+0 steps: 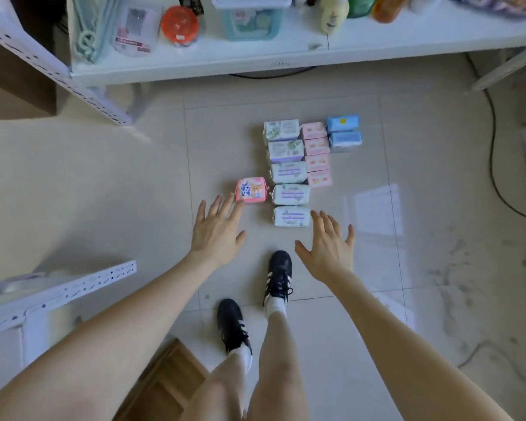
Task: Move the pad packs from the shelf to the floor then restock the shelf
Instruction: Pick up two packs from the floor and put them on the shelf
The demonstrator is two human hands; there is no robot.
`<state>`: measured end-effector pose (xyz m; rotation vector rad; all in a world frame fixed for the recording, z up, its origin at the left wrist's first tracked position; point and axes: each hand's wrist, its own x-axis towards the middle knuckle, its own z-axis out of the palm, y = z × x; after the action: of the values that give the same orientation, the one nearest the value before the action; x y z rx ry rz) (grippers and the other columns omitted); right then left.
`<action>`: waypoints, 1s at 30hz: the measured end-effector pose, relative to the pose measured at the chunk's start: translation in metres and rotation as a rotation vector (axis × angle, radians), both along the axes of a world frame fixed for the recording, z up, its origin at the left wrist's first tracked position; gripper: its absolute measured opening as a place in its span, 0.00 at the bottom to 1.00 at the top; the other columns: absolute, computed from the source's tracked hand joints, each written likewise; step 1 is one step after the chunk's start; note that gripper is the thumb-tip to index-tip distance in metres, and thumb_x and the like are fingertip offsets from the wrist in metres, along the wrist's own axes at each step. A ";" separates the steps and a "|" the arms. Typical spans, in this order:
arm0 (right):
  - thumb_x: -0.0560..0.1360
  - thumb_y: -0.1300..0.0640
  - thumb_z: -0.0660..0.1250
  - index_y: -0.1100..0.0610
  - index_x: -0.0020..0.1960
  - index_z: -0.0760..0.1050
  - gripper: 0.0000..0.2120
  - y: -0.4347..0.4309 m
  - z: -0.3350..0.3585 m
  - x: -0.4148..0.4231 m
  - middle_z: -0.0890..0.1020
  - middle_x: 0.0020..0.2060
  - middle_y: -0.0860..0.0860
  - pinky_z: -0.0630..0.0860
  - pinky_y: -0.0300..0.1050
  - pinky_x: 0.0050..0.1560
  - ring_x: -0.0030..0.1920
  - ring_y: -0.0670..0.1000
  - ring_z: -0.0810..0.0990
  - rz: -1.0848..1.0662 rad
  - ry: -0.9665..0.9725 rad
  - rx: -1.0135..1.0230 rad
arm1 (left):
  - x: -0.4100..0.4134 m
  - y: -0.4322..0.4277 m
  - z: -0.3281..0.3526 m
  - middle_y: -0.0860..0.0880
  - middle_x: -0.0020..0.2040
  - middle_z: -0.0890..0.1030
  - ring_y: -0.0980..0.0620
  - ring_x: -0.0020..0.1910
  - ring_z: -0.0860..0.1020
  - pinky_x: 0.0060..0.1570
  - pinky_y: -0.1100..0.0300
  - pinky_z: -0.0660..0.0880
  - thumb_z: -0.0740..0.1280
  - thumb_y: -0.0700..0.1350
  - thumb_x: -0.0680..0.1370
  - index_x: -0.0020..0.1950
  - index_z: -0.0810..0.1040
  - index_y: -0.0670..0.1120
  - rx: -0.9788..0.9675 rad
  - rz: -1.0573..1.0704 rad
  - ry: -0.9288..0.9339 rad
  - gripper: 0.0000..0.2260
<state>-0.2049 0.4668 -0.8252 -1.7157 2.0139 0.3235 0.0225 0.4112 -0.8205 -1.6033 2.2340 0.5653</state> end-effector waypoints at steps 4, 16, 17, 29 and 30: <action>0.76 0.40 0.59 0.54 0.76 0.53 0.35 -0.025 -0.071 -0.013 0.60 0.76 0.53 0.46 0.63 0.73 0.75 0.52 0.56 0.024 -0.015 0.033 | -0.016 -0.021 -0.065 0.46 0.78 0.57 0.45 0.77 0.54 0.74 0.42 0.51 0.60 0.53 0.79 0.78 0.54 0.48 0.020 0.027 0.005 0.30; 0.72 0.39 0.65 0.55 0.75 0.54 0.39 -0.047 -0.271 -0.033 0.60 0.75 0.55 0.51 0.64 0.72 0.75 0.54 0.55 -0.026 0.010 0.132 | -0.025 -0.070 -0.268 0.44 0.79 0.54 0.44 0.77 0.54 0.71 0.42 0.53 0.64 0.53 0.77 0.79 0.51 0.47 0.055 -0.025 -0.028 0.35; 0.71 0.39 0.66 0.56 0.75 0.54 0.40 -0.048 -0.283 -0.034 0.60 0.75 0.55 0.52 0.64 0.72 0.76 0.54 0.55 -0.027 0.011 0.126 | -0.025 -0.073 -0.283 0.44 0.79 0.53 0.44 0.77 0.54 0.71 0.43 0.54 0.65 0.53 0.76 0.79 0.51 0.47 0.052 -0.029 -0.032 0.36; 0.64 0.51 0.78 0.62 0.72 0.62 0.44 -0.030 -0.356 -0.040 0.65 0.71 0.59 0.63 0.59 0.68 0.72 0.60 0.61 -0.027 -0.043 0.023 | -0.020 -0.105 -0.372 0.39 0.78 0.55 0.40 0.77 0.52 0.72 0.45 0.54 0.71 0.50 0.70 0.78 0.54 0.43 -0.052 -0.001 0.075 0.42; 0.63 0.54 0.79 0.63 0.71 0.64 0.42 -0.029 -0.358 -0.042 0.68 0.69 0.60 0.64 0.59 0.67 0.70 0.61 0.64 -0.024 -0.042 -0.003 | -0.018 -0.109 -0.374 0.39 0.77 0.55 0.40 0.77 0.52 0.72 0.45 0.54 0.72 0.50 0.70 0.78 0.54 0.43 -0.054 0.005 0.082 0.42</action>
<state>-0.2466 0.4376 -1.1835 -1.6848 2.0042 0.2743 0.0047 0.3024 -1.1943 -1.6395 2.3238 0.5867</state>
